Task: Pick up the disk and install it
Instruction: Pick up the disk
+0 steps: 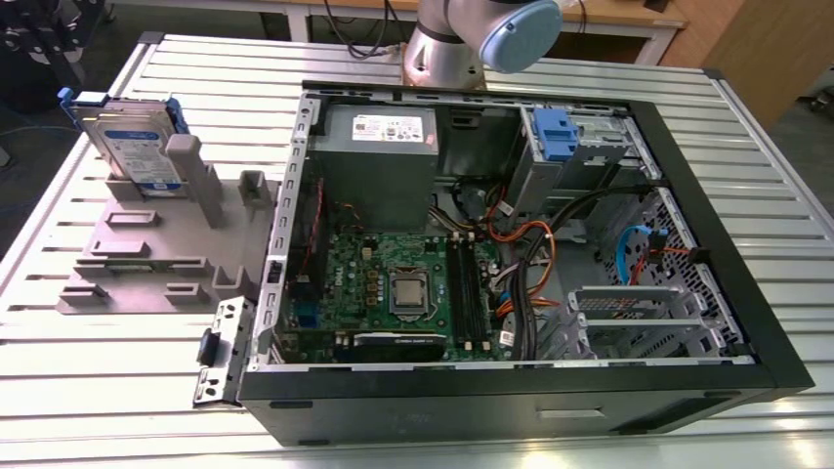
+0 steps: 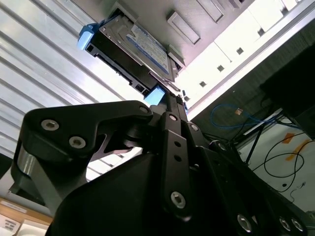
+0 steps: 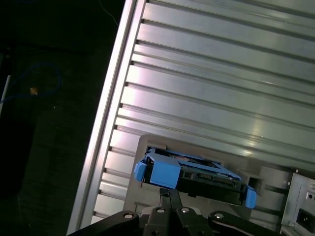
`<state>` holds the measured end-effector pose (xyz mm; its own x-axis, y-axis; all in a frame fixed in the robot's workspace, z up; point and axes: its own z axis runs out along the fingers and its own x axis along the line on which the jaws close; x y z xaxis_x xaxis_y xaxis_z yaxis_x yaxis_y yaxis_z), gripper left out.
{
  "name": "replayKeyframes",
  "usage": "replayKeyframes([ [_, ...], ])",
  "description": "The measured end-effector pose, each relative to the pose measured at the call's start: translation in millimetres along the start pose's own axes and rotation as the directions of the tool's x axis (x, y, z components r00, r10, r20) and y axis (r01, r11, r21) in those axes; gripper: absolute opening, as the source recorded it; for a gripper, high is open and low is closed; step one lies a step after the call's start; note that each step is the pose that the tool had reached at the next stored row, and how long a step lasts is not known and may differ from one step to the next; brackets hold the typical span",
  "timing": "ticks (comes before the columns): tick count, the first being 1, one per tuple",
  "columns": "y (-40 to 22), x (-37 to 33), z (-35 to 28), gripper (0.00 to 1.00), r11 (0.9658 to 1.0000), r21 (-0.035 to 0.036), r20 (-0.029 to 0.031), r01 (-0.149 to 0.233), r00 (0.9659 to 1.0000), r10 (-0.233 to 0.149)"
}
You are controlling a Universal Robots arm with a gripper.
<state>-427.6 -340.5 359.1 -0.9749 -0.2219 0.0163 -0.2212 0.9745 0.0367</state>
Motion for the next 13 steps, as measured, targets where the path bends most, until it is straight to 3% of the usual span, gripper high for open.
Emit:
replayKeyframes([
  [13,0.0,0.0,0.1,0.11,0.9999,0.0002,-0.0004,0.012,0.9999,-0.012],
])
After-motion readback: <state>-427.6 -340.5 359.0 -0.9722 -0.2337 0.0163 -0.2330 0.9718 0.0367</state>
